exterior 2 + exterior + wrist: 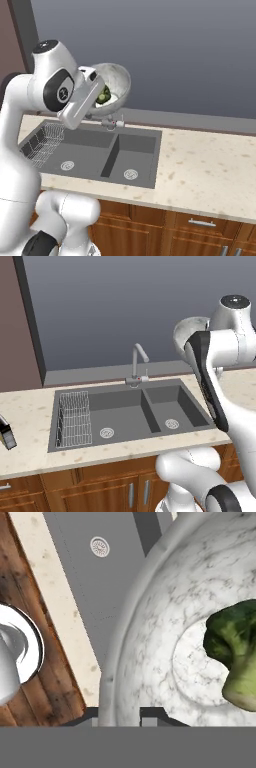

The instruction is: Pick the broccoli from the sink and place it in the bowl. Then pick the bowl and place it in the microwave. Then close the microwave door and press the start button.

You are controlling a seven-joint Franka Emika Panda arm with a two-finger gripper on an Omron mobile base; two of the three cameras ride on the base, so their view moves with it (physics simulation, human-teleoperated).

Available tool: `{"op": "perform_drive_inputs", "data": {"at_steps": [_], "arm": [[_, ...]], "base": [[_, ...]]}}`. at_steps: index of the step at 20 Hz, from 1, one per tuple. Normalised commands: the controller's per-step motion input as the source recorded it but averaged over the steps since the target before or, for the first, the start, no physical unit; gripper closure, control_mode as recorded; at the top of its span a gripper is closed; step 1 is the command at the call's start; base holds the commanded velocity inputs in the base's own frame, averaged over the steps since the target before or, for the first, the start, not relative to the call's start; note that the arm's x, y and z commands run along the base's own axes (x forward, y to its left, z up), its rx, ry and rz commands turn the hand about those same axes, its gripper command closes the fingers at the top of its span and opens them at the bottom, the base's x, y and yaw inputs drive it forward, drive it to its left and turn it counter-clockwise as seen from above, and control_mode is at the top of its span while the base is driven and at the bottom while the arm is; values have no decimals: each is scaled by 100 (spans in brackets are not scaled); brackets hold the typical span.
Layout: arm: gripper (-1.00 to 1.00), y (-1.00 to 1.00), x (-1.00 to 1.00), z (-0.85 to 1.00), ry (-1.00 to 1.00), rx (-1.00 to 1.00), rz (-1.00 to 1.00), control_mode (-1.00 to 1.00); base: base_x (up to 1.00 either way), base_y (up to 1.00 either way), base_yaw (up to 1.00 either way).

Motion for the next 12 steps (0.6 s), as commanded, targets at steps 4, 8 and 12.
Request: {"op": "perform_drive_inputs", "data": {"at_steps": [4,8,12], "arm": [[100,14,-2,-1,1,0,7,-100],[100,0,0,0,0,0,0,-100],[100,0,0,0,0,0,0,-100]], "base": [[0,0,0],[0,0,0],[0,0,0]]}}
